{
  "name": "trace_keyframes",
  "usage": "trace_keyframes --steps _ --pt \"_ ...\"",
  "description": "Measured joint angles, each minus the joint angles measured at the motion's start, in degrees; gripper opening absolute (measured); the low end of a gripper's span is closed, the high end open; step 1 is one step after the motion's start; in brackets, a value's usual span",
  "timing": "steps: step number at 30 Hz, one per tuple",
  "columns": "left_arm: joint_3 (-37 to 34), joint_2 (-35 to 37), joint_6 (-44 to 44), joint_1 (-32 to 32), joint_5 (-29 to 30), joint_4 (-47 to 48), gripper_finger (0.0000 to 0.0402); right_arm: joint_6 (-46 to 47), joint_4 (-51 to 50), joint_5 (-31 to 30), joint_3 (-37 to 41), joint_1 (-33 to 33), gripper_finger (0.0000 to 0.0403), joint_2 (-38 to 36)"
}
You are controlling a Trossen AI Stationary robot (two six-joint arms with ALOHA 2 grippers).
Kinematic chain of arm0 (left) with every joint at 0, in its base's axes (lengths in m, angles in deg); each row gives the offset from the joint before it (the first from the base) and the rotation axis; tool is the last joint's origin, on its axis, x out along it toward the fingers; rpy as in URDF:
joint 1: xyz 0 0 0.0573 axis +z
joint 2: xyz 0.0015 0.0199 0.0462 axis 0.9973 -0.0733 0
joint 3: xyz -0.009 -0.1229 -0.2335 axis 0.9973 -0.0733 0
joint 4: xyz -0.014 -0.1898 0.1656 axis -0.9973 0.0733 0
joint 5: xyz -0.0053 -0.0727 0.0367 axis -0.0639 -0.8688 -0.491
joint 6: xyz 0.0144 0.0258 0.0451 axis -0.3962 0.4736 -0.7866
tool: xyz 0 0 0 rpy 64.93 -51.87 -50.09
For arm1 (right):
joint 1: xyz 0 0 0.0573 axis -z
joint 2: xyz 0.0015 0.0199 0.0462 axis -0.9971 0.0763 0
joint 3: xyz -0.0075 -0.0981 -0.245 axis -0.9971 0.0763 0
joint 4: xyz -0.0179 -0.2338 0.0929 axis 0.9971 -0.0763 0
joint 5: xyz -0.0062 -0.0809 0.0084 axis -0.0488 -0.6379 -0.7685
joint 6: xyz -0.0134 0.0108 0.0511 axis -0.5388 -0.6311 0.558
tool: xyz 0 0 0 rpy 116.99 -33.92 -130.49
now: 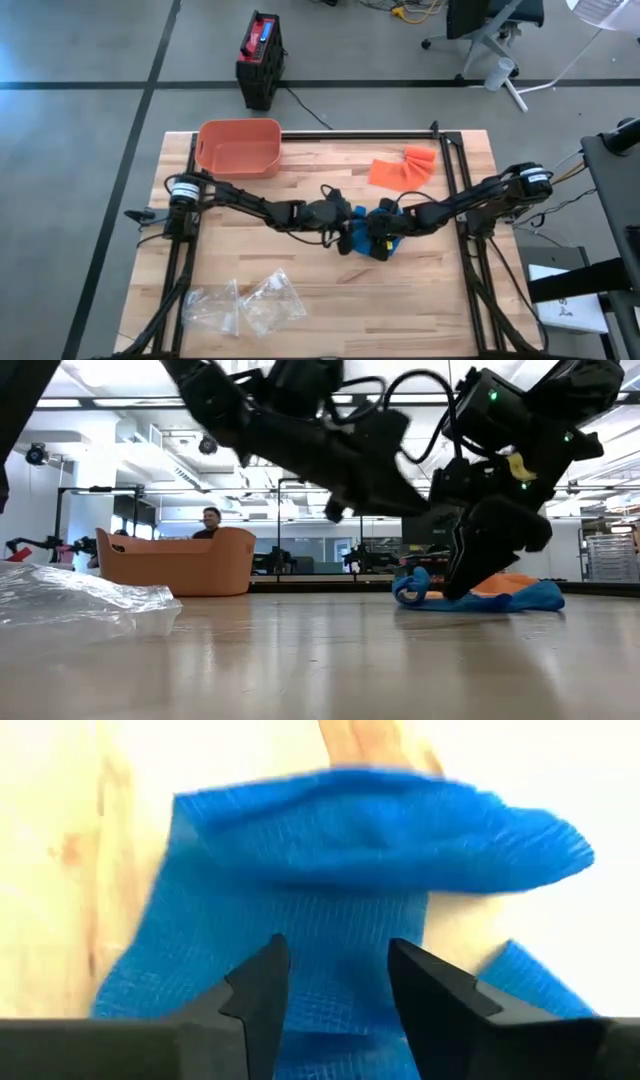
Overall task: Roll bandage
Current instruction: Roll the blue bandage
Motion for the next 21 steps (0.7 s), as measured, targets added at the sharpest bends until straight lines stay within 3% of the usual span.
trace_keyframes --steps 11,21 --pt "11.5 -10.6 0.7 0.1 -1.8 10.8 0.0111 -0.1 -1.6 -0.2 0.1 -0.1 0.0156 -0.6" --pt "11.5 -10.8 0.0 1.0 -1.1 14.0 0.0119 -1.0 -4.0 -0.2 0.0 -0.2 0.0164 -1.6"
